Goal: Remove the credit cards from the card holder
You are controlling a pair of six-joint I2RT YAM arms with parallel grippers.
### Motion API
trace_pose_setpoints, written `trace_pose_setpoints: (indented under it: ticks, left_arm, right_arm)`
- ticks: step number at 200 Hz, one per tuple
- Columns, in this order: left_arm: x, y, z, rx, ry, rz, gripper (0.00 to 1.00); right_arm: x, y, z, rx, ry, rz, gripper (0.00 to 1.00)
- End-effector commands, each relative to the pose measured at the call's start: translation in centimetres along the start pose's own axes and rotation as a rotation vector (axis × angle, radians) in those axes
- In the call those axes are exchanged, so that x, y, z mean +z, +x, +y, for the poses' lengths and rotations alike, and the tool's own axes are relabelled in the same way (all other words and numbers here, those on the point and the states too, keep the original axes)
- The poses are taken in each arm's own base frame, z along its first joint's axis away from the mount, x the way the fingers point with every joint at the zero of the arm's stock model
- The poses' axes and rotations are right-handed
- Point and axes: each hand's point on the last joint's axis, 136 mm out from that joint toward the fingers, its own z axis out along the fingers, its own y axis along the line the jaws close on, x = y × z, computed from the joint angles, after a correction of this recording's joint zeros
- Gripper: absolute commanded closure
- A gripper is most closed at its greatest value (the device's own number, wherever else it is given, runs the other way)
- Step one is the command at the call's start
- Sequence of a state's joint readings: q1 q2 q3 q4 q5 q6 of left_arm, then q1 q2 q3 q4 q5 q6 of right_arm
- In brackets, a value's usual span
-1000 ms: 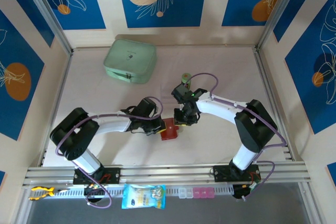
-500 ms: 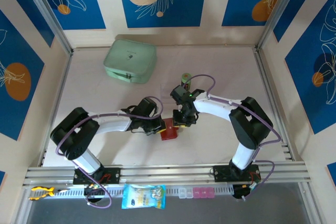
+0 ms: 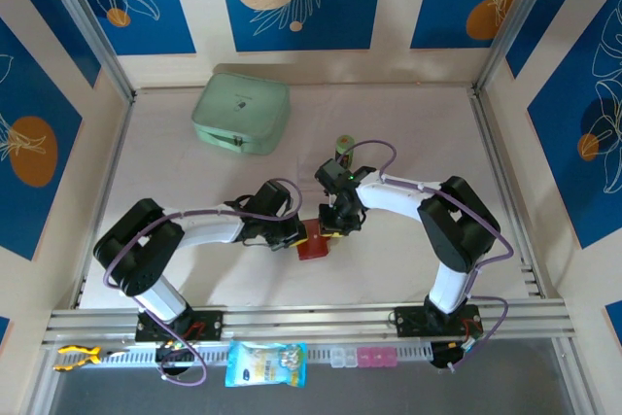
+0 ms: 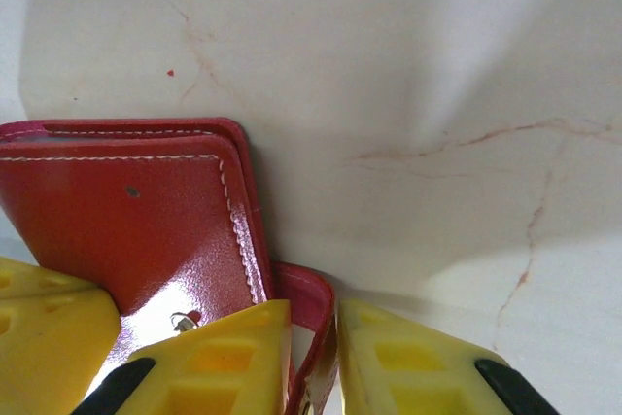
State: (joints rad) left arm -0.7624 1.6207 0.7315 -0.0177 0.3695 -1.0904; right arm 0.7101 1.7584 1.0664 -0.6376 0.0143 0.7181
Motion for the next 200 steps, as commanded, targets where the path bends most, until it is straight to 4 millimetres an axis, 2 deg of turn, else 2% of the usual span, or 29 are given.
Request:
trace_pose_setpoints:
  ticks: [1, 52, 102, 145, 200]
  left_arm:
    - [0.4, 0.4, 2.1, -0.007, -0.090, 0.012, 0.90]
    - [0.1, 0.2, 1.9, -0.003, -0.089, 0.000, 0.90]
    - [-0.8, -0.2, 0.9, 0.013, -0.066, -0.031, 0.87]
    - [-3.2, -1.2, -0.8, 0.074, -0.059, -0.093, 0.81]
    - [-6.8, -2.8, -0.6, 0.116, -0.098, -0.185, 0.78]
  right_arm:
    - [0.9, 0.8, -0.6, 0.003, 0.004, 0.043, 0.81]
    - [1.2, 1.0, -0.8, 0.008, -0.002, 0.052, 0.82]
    - [0.7, 1.2, -1.0, 0.013, -0.001, 0.034, 0.90]
    - [-0.6, 1.2, -1.5, 0.017, -0.003, 0.010, 0.93]
    - [-2.9, 1.3, -1.9, 0.010, 0.002, -0.014, 0.94]
